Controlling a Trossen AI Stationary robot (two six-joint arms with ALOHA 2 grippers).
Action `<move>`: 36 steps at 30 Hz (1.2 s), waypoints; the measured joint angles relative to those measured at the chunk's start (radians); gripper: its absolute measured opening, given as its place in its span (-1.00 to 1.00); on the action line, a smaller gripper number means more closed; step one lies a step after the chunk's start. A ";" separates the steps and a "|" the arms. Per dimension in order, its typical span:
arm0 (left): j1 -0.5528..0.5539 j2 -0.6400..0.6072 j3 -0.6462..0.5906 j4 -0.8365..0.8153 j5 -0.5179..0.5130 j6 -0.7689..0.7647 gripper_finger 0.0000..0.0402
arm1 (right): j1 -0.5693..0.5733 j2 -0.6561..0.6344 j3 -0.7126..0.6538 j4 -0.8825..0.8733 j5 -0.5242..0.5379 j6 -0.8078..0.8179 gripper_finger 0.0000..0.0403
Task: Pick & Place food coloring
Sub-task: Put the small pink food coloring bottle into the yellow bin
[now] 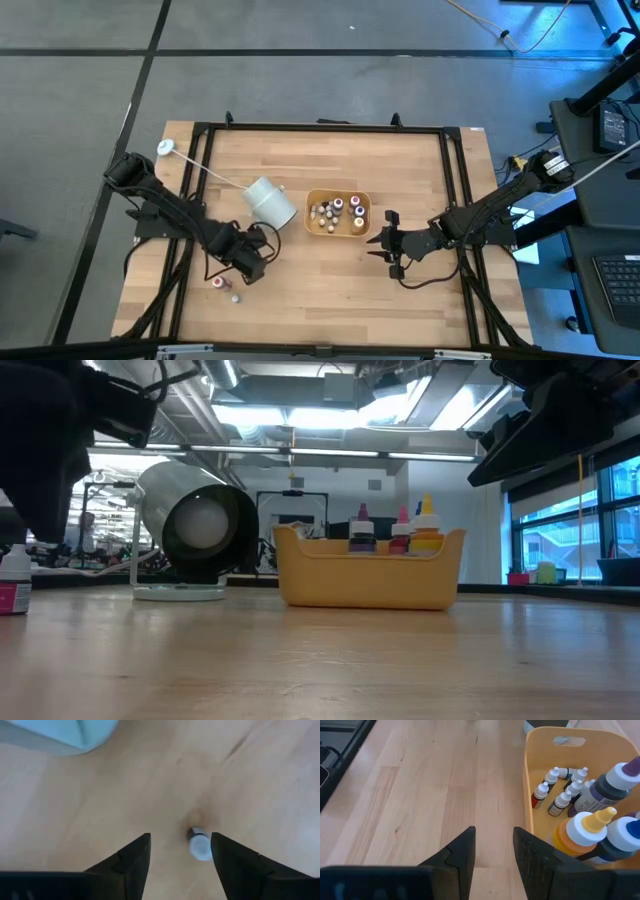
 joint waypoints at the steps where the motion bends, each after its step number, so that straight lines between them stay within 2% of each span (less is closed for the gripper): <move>1: -0.005 0.000 0.000 0.011 0.001 0.000 0.01 | 0.000 0.000 0.000 0.000 0.000 0.000 -0.33; 10: -0.035 0.009 -0.001 0.061 0.003 -0.019 -0.03 | 0.000 0.000 0.000 0.000 0.000 0.000 -0.33; 15: -0.034 0.053 -0.001 0.059 0.040 -0.033 -0.05 | 0.000 0.000 0.000 0.000 0.000 0.000 -0.33; 23: -0.034 0.110 -0.002 0.065 0.035 0.050 -0.11 | 0.000 0.000 0.000 0.000 0.000 0.000 -0.33; 29: -0.030 0.111 -0.002 0.088 -0.005 0.137 -0.38 | 0.000 0.000 0.000 0.000 0.000 0.000 -0.33; 36: -0.026 0.110 0.000 0.118 0.052 0.220 -0.86 | 0.000 0.000 0.000 -0.001 0.000 -0.001 -0.33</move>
